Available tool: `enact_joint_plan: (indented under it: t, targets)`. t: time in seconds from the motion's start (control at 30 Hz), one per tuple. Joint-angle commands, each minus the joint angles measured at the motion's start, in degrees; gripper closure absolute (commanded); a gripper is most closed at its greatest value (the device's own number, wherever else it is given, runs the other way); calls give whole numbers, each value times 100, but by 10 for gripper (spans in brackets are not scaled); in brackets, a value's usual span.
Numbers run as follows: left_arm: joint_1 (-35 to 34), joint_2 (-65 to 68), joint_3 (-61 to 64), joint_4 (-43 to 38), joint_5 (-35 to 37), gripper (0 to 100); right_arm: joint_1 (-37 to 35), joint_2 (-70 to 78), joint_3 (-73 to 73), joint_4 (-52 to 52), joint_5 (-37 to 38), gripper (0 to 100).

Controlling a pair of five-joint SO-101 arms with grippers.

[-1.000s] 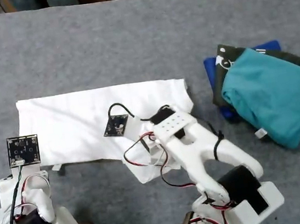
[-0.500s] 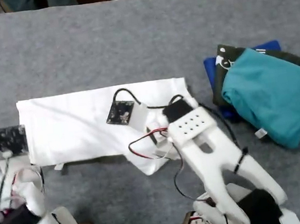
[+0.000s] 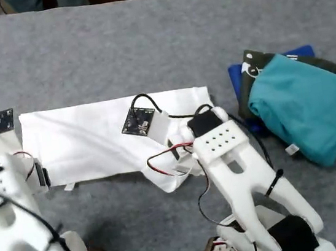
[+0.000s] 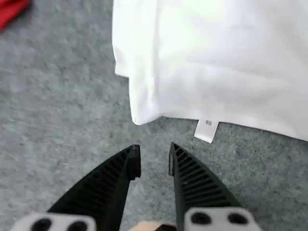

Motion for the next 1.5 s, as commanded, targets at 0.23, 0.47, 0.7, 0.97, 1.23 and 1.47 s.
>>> enact_joint_plan:
  t: [0.23,0.47,0.7,0.97,1.23,1.47]
  targets:
    - [13,1662,-1033,-53,1152,830,62,374,-40,-905,53,983]
    - [-66,2479,-1490,-431,1284,823,88,382,690,-1969,53,983]
    - [-312,3323,-2009,-879,1284,891,360,347,743,-2084,62,983]
    - [-110,3604,-2993,-246,1266,972,615,347,154,-1547,26,983]
    - [84,3666,-4330,844,1081,972,624,347,-769,-730,-273,936]
    - [40,3666,-5033,1319,1064,972,598,382,-1552,-229,-299,969]
